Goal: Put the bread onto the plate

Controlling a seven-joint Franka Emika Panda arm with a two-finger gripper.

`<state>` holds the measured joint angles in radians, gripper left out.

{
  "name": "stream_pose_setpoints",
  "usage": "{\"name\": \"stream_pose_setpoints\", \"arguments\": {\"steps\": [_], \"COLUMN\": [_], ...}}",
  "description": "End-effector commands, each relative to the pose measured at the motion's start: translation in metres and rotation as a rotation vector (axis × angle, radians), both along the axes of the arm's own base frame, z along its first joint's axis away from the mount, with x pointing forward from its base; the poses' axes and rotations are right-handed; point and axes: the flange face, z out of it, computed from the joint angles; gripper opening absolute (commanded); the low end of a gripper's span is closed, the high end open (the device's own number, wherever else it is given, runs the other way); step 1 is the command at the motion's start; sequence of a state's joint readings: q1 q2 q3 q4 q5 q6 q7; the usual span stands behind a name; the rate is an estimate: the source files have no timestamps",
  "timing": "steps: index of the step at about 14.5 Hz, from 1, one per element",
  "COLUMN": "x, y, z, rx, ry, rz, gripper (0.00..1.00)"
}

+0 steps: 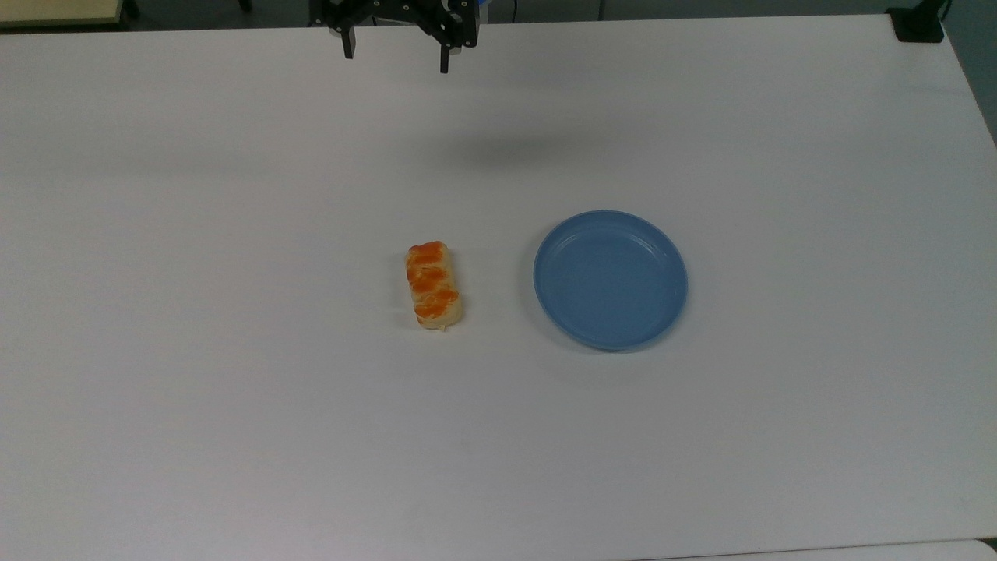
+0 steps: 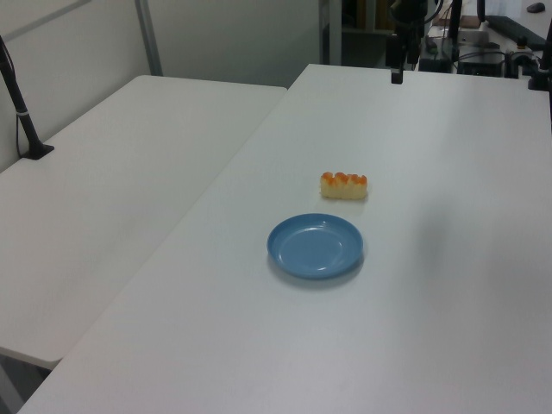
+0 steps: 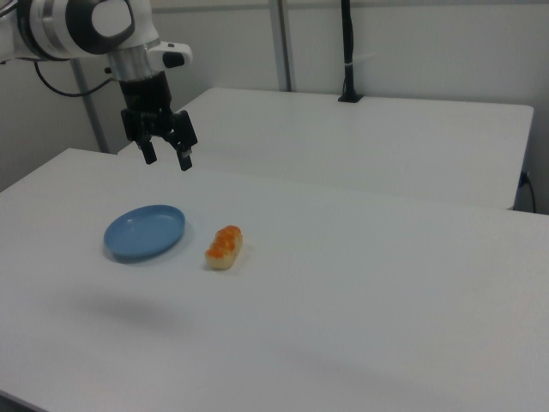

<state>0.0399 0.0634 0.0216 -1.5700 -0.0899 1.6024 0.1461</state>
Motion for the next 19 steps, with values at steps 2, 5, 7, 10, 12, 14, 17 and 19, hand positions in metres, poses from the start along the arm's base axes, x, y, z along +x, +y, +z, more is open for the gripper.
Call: {"name": "stream_pose_setpoints", "arguments": {"steps": [2, 5, 7, 10, 12, 14, 17, 19], "x": [-0.006, -0.006, -0.006, -0.005, -0.004, 0.003, 0.024, 0.045], "y": [-0.001, -0.002, -0.002, -0.002, -0.003, -0.007, -0.009, -0.009], "z": [0.001, 0.001, 0.001, 0.000, -0.002, -0.008, -0.032, -0.059], "rx": [0.005, 0.005, 0.005, 0.007, 0.011, 0.019, 0.023, 0.026], "ry": [0.011, 0.011, 0.011, 0.014, 0.018, 0.007, -0.008, -0.025], "rz": [0.019, 0.019, 0.017, 0.029, 0.054, 0.098, 0.132, 0.137], "gripper": [1.00, 1.00, 1.00, 1.00, 1.00, 1.00, 1.00, 1.00]}}
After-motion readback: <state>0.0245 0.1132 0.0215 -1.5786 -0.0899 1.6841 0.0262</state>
